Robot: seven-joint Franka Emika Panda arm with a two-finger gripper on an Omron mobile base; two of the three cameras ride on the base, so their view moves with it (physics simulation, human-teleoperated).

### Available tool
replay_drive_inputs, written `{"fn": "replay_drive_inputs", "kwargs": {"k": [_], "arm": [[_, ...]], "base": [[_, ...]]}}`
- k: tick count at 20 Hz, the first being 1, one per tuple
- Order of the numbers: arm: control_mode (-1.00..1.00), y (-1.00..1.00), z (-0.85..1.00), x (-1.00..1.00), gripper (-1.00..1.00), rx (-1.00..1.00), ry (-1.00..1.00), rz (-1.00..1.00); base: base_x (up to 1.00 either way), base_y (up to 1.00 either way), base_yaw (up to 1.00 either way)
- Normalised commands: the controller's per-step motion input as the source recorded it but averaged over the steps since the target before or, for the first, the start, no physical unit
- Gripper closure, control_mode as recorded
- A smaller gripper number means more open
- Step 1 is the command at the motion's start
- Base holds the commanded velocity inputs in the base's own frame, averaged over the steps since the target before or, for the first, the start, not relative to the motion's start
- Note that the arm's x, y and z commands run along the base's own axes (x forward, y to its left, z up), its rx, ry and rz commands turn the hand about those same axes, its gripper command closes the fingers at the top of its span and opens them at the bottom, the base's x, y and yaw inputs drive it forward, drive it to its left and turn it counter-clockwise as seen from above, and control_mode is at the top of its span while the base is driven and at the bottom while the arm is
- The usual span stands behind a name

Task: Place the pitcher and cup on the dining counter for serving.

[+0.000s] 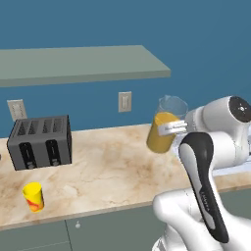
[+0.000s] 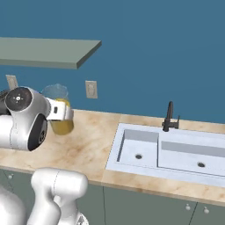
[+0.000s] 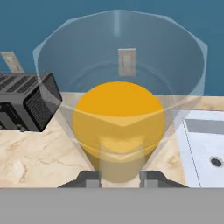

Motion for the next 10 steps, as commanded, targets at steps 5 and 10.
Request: {"fn": "replay_drive_inputs", "kwargs": {"k": [5, 10], "arm": [[-1.00, -0.05, 0.36, 0.00, 1.00, 0.11, 0.00, 0.01], [-1.00, 0.00, 0.00, 0.00, 1.00, 0.00, 0.00, 0.00]], "base": [[0.00, 0.00, 0.00], [0.00, 0.00, 0.00]]}}
